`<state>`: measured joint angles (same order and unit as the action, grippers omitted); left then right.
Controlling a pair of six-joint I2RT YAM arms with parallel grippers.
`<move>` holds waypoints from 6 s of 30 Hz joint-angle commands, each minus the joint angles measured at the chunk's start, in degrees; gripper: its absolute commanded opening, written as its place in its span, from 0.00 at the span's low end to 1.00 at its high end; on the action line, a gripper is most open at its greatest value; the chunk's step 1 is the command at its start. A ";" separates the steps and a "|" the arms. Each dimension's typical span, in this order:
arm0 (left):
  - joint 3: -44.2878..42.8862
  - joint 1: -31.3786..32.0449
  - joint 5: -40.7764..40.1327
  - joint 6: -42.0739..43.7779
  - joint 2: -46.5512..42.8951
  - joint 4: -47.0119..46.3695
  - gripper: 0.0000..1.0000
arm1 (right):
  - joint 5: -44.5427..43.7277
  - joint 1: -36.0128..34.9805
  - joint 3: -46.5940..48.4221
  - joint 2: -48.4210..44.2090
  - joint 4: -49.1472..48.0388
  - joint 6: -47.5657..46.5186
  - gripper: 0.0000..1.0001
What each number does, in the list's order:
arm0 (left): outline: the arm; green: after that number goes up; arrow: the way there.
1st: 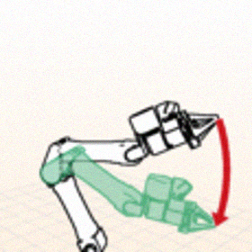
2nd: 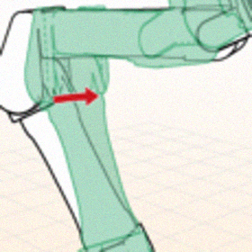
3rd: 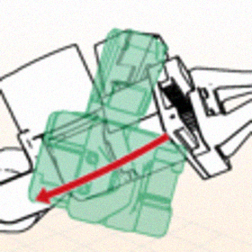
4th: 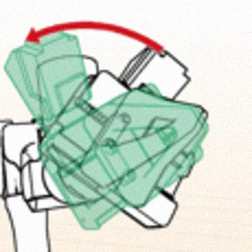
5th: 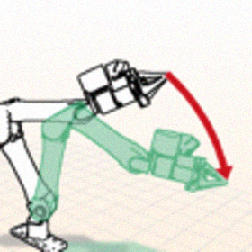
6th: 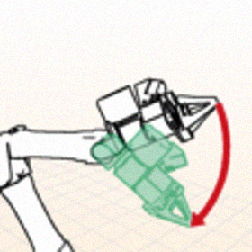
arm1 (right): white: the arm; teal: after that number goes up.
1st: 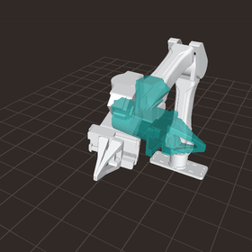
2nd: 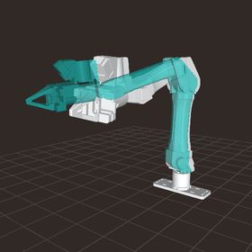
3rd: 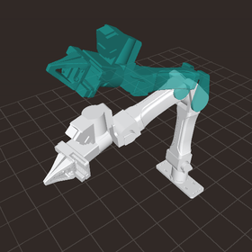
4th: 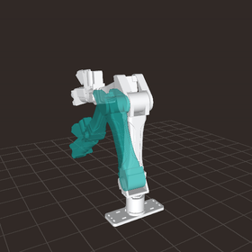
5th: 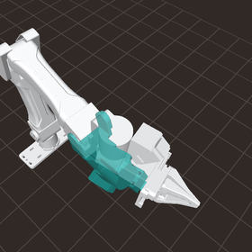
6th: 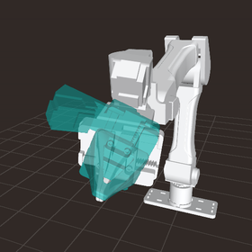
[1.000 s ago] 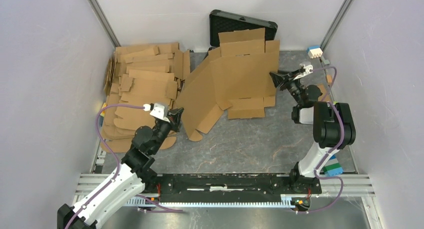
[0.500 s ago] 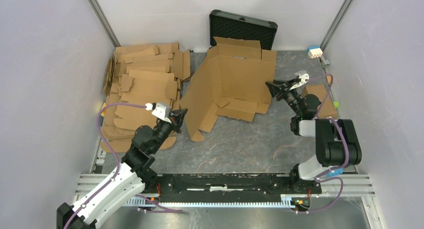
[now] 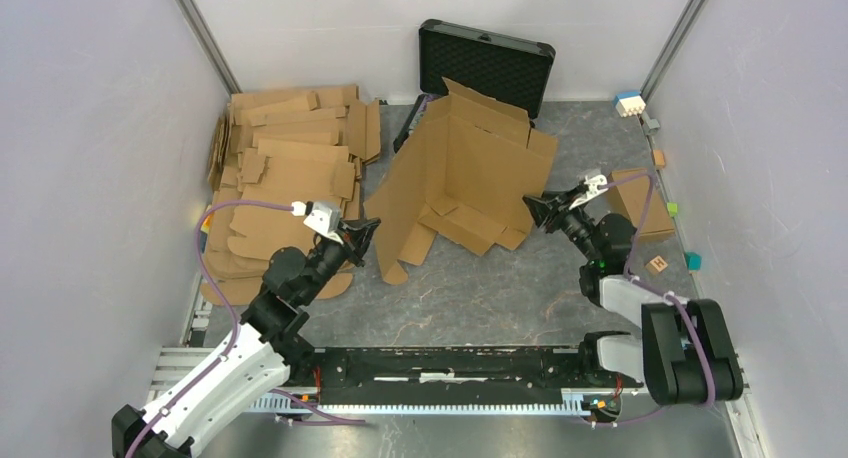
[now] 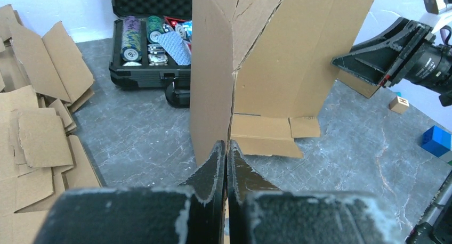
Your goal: Fold the paper box
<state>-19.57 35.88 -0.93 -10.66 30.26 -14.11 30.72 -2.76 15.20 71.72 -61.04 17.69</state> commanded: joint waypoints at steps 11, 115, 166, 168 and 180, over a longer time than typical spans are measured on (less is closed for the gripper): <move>-2.99 0.68 5.13 -4.03 -1.07 3.60 0.02 | -10.23 -4.15 -8.90 -25.49 22.28 -5.92 0.57; -8.68 0.96 2.33 1.68 5.14 2.27 0.02 | -58.10 -52.34 -2.95 -30.58 54.90 -6.80 0.84; -3.80 1.52 7.87 -7.81 0.74 2.26 0.02 | -77.55 -48.81 -1.18 -13.10 42.69 2.03 0.29; -2.97 1.56 8.43 -8.28 0.52 2.05 0.02 | -76.01 -48.78 -2.96 -13.88 40.76 1.74 0.35; -1.35 1.75 11.82 -10.38 -1.67 2.81 0.02 | -82.28 -48.72 -8.22 -18.99 40.75 5.98 0.40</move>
<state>-21.30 37.21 7.94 -17.34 28.58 -10.81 -46.24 -51.64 6.87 52.56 -18.81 19.68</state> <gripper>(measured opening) 0.040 0.392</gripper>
